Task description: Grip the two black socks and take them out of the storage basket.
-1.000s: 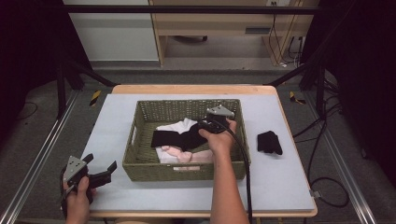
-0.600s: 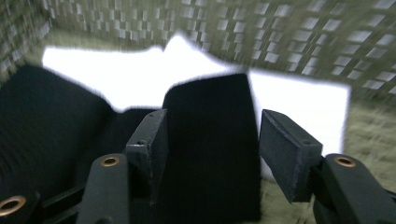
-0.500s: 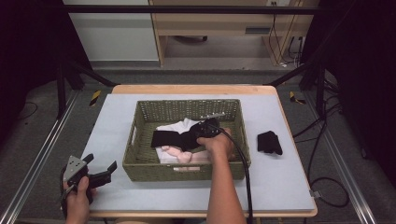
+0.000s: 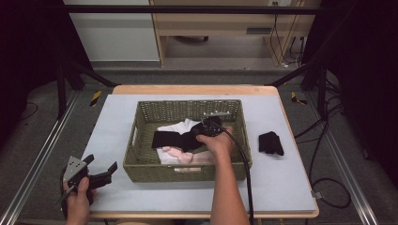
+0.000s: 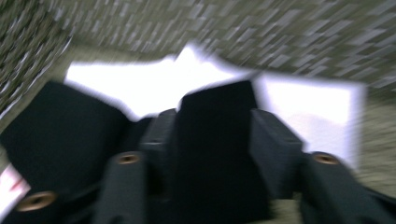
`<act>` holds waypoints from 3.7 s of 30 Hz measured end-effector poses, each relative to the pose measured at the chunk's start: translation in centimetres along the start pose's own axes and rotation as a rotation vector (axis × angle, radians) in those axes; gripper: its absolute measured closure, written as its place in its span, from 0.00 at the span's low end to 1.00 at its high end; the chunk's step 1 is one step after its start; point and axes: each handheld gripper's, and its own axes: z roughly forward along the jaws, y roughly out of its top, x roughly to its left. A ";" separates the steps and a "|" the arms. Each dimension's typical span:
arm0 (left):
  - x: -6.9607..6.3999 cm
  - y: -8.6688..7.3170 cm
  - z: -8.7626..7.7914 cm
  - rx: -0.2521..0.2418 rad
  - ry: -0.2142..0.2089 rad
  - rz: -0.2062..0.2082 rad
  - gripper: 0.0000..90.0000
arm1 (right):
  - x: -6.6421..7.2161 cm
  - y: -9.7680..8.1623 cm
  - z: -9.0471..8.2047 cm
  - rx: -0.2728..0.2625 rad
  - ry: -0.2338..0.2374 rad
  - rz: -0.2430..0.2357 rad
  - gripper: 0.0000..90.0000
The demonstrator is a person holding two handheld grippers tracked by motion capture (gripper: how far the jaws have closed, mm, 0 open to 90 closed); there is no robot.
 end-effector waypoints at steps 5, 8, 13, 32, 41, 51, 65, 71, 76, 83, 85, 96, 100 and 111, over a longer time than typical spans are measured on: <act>0.0 0.0 0.0 0.003 -0.001 0.004 0.00 | 0.1 -0.6 0.8 0.120 -0.045 -0.093 0.61; 0.0 0.0 0.0 -0.001 -0.007 -0.002 0.00 | 0.0 -0.2 0.2 0.143 -0.085 -0.139 0.95; 0.0 0.0 0.0 -0.002 -0.008 0.000 0.01 | 0.0 0.4 -1.1 0.055 -0.122 -0.118 0.96; 0.0 0.0 0.1 0.010 -0.004 0.008 0.01 | -0.2 1.0 -0.3 -0.061 -0.077 -0.016 0.58; 0.0 0.0 0.1 0.011 -0.010 0.000 0.00 | 0.9 0.1 1.8 0.103 -0.097 -0.259 0.51; 0.1 0.0 0.1 0.009 -0.010 -0.003 0.00 | 0.5 1.1 0.2 0.053 -0.096 -0.217 0.94; -0.1 0.0 0.1 0.008 -0.002 0.006 0.01 | 1.3 2.1 -5.4 -0.537 -0.051 -0.206 0.95; 0.0 0.0 0.0 0.004 0.004 0.005 0.01 | 1.5 2.0 -7.3 -0.712 -0.049 -0.234 0.95; -0.1 0.0 0.0 0.003 0.006 0.006 0.01 | 1.4 2.2 -9.0 -0.845 -0.029 -0.223 0.95; -0.1 0.0 0.0 0.003 0.006 0.008 0.01 | 0.3 2.6 -12.4 -0.965 -0.060 -0.193 0.95; -0.1 0.0 0.0 0.004 0.008 0.008 0.01 | 0.1 2.6 -12.9 -0.976 -0.063 -0.188 0.95; -0.2 0.0 0.0 0.003 0.008 0.016 0.01 | -3.7 2.5 -18.6 -1.071 -0.145 -0.157 0.95; -0.2 0.0 0.1 0.009 0.009 0.021 0.01 | -5.8 1.7 -20.5 -1.088 -0.195 -0.144 0.95; -0.3 0.0 0.1 0.003 0.012 0.022 0.01 | -11.4 -1.8 -22.9 -1.057 -0.314 -0.089 0.95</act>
